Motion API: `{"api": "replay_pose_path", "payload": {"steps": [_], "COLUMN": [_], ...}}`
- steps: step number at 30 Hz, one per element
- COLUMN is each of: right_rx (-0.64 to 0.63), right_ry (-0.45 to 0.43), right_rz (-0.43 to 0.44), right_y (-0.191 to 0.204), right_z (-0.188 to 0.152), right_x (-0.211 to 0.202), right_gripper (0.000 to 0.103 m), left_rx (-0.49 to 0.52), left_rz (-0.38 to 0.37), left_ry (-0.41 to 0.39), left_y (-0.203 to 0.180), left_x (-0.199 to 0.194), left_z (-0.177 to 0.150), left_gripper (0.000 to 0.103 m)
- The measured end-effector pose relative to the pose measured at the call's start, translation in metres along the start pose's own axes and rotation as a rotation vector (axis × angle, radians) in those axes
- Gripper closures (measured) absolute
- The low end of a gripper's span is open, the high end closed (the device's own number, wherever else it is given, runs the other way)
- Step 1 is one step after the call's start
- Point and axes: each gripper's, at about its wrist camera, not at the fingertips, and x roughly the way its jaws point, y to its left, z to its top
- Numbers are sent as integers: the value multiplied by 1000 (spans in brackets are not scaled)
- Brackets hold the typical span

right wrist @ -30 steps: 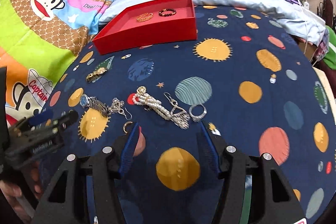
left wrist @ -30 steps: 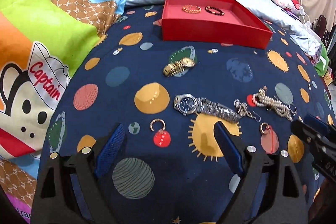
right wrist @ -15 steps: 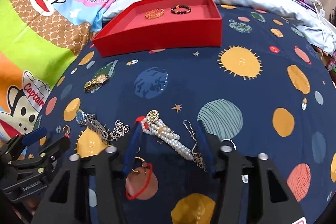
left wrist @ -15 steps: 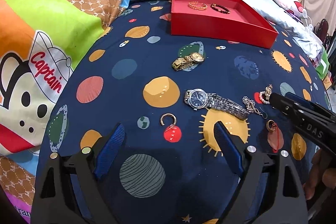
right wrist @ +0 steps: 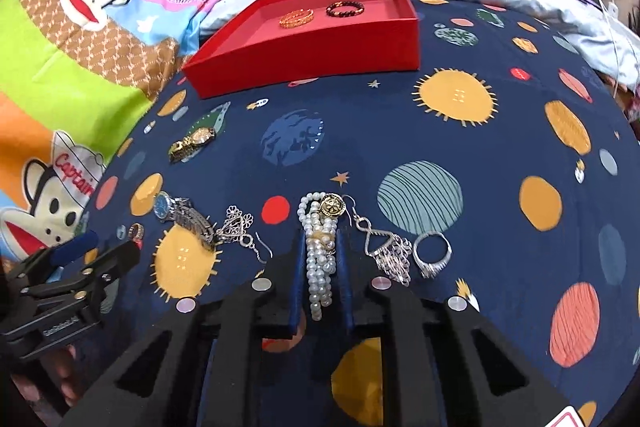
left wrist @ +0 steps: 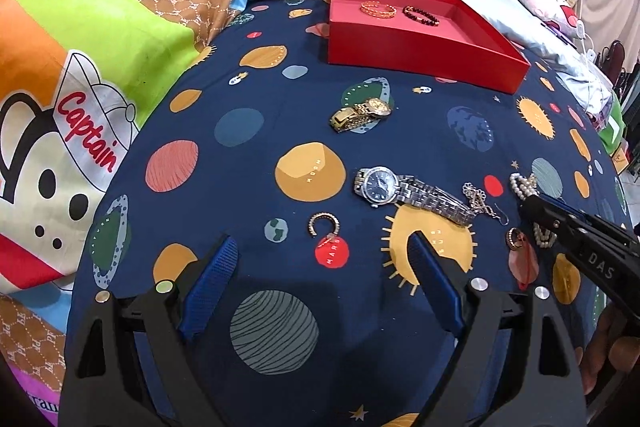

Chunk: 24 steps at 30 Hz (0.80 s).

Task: Organize jewelry
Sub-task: 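Grasp the silver watch with the left gripper while the right holds the pearl necklace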

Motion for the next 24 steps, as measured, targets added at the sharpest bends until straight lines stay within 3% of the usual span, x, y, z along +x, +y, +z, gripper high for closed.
{"api": "replay_pose_path", "payload": {"steps": [8, 18, 24], "right_rx": [12, 33, 41], "right_ry": [-47, -48, -52], "right_rz": [16, 13, 24], "right_y": [-4, -11, -14], "right_z": [-12, -25, -24], "right_x": [-37, -48, -48], "right_gripper": [89, 89, 89], "left_rx": [-3, -33, -25], "left_rz": [-38, -87, 4], "left_ry": [2, 8, 3], "left_y": [-5, -28, -46], "left_x": [-2, 5, 30], "left_z": [1, 15, 28], "left_gripper": [19, 19, 19]}}
